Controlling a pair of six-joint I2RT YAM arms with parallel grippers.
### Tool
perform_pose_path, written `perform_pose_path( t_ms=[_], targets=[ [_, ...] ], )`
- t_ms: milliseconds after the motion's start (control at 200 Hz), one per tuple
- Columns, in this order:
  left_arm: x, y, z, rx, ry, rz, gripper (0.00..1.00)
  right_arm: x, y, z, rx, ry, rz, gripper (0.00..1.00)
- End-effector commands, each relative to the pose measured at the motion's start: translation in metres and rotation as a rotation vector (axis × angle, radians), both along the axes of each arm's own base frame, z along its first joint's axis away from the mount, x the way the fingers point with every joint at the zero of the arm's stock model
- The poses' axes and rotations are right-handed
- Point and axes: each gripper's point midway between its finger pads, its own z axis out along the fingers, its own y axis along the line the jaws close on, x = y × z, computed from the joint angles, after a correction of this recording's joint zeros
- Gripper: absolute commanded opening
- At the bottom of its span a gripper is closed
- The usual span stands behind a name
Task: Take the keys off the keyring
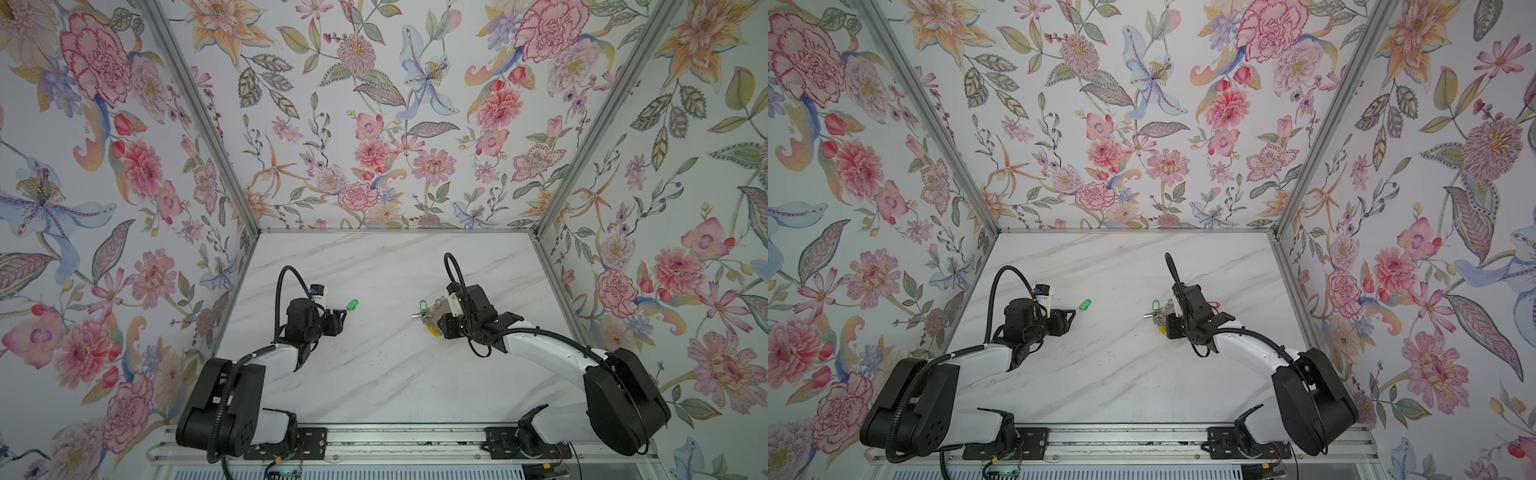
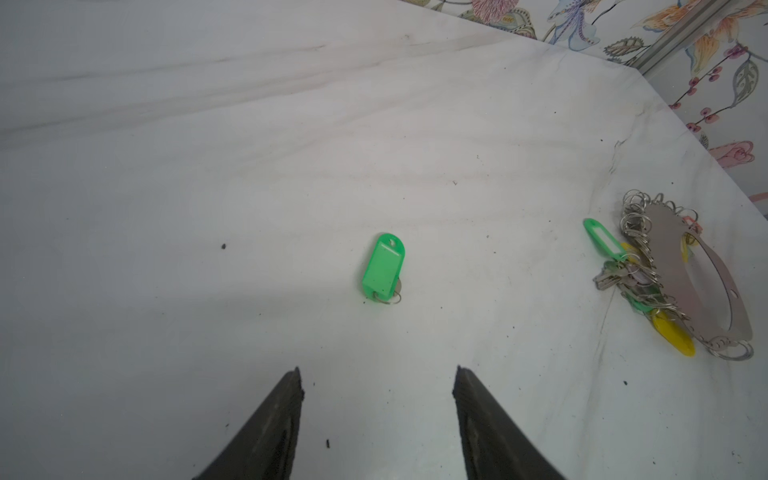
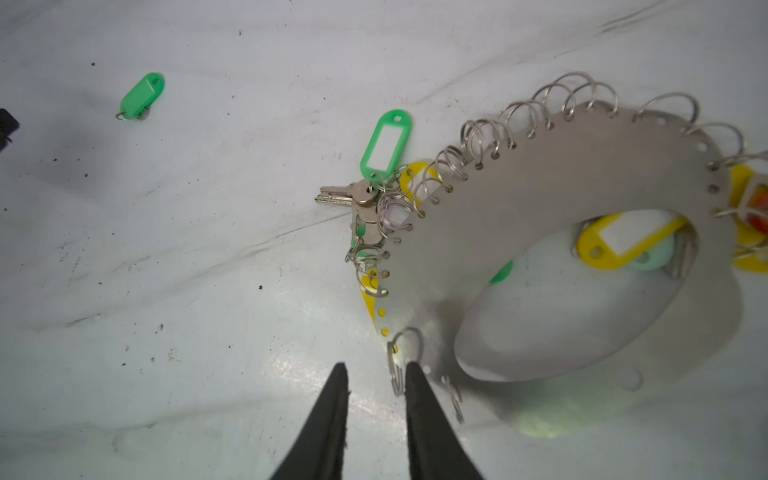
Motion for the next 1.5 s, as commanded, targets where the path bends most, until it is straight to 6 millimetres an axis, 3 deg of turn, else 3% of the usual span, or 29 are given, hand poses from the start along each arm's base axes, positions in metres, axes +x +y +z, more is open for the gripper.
perform_pose_path(
  t_ms=[0,120,135,250,445,636,706,816,1066,1201,1216,1256,1296,1376,1491],
  targets=[
    [0.01,0.006,-0.009,0.055,0.038,0.021,0.63,-0.002,-0.004,0.013,0.033,-0.016,-0.021,0.36],
    [0.029,0.0,-0.015,0.065,0.071,-0.006,0.63,-0.007,-0.001,0.024,0.062,-0.022,-0.009,0.37],
    [0.03,-0.002,-0.024,0.064,0.095,-0.013,0.63,-0.007,-0.001,0.024,0.063,-0.023,-0.008,0.38],
    [0.044,-0.014,-0.021,0.031,0.088,-0.031,0.61,-0.012,-0.004,0.029,0.061,-0.033,-0.011,0.38],
    [0.043,-0.044,-0.041,0.092,0.165,-0.109,0.61,-0.016,-0.02,0.039,0.065,-0.08,-0.051,0.39],
    [0.04,-0.045,-0.06,0.152,0.219,-0.111,0.5,-0.018,-0.027,0.04,0.074,-0.085,-0.066,0.39],
    [0.043,-0.043,-0.063,0.172,0.227,-0.115,0.34,-0.019,-0.029,0.041,0.075,-0.089,-0.069,0.39],
    [0.048,-0.046,-0.055,0.175,0.206,-0.121,0.13,-0.02,-0.03,0.041,0.078,-0.093,-0.072,0.38],
    [0.054,-0.046,-0.002,0.153,0.07,-0.108,0.0,-0.02,-0.032,0.038,0.081,-0.085,-0.078,0.38],
    [0.05,-0.046,0.019,0.133,0.014,-0.11,0.0,-0.019,-0.031,0.036,0.083,-0.083,-0.076,0.39],
    [0.049,-0.048,0.031,0.118,-0.014,-0.114,0.04,-0.02,-0.031,0.036,0.085,-0.084,-0.076,0.38],
    [0.045,-0.053,0.035,0.098,-0.021,-0.129,0.19,-0.019,-0.031,0.036,0.085,-0.083,-0.077,0.39],
    [0.041,-0.057,0.034,0.1,-0.01,-0.145,0.32,-0.019,-0.03,0.036,0.085,-0.084,-0.076,0.39],
    [0.032,-0.064,0.024,0.163,0.031,-0.187,0.43,-0.02,-0.031,0.034,0.083,-0.078,-0.075,0.39],
    [0.025,-0.065,0.01,0.182,0.098,-0.2,0.47,-0.021,-0.032,0.03,0.082,-0.071,-0.076,0.39]
  ],
)
